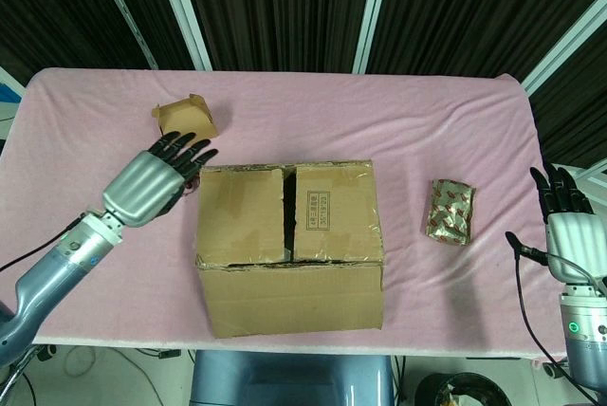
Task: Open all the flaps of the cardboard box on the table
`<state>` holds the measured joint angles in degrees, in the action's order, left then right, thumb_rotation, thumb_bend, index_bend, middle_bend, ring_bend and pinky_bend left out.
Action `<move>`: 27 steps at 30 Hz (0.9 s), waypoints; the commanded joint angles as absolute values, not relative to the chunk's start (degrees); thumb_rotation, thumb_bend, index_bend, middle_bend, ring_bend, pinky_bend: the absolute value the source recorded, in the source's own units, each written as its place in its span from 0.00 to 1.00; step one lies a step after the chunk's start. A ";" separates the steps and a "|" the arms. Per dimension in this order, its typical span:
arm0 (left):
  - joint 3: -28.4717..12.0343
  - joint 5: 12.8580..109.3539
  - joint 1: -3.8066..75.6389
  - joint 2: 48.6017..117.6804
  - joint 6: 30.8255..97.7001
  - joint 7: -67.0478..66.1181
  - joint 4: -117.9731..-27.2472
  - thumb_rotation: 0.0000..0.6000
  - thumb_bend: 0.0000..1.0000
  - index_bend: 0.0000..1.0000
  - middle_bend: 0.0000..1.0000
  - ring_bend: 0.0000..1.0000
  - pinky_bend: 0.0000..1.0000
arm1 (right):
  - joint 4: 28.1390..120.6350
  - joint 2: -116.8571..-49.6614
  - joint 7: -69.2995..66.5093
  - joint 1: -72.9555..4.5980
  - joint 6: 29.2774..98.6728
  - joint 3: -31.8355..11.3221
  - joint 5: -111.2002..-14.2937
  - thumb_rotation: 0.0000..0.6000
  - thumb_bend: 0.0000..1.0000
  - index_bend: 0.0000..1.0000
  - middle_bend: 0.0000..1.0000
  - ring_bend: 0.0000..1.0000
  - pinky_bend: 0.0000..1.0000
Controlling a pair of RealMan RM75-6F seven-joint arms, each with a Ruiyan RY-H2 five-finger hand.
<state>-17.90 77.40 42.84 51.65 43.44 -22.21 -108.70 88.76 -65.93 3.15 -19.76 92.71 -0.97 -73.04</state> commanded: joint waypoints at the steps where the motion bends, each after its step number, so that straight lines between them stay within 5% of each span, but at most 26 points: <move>1: -19.46 71.84 51.59 51.83 34.05 -26.58 -107.92 1.00 0.63 0.03 0.07 0.00 0.12 | 86.46 -67.28 1.47 -18.97 91.92 -2.04 -73.08 0.93 0.26 0.00 0.00 0.00 0.24; 10: -15.97 64.09 64.35 57.83 24.65 -34.01 -103.08 1.00 0.69 0.06 0.11 0.03 0.14 | 82.74 -69.70 0.21 -18.30 90.74 -3.55 -74.65 0.94 0.26 0.00 0.00 0.00 0.24; 27: -7.29 51.33 76.93 69.08 28.59 -41.35 -98.10 1.00 0.79 0.17 0.24 0.15 0.22 | 81.99 -70.19 -1.65 -17.01 88.64 -6.03 -75.63 0.97 0.26 0.00 0.00 0.00 0.23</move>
<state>-7.85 52.06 76.24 68.34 27.95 -40.90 -98.40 81.98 -70.19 -1.63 -17.03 88.66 -6.01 -75.61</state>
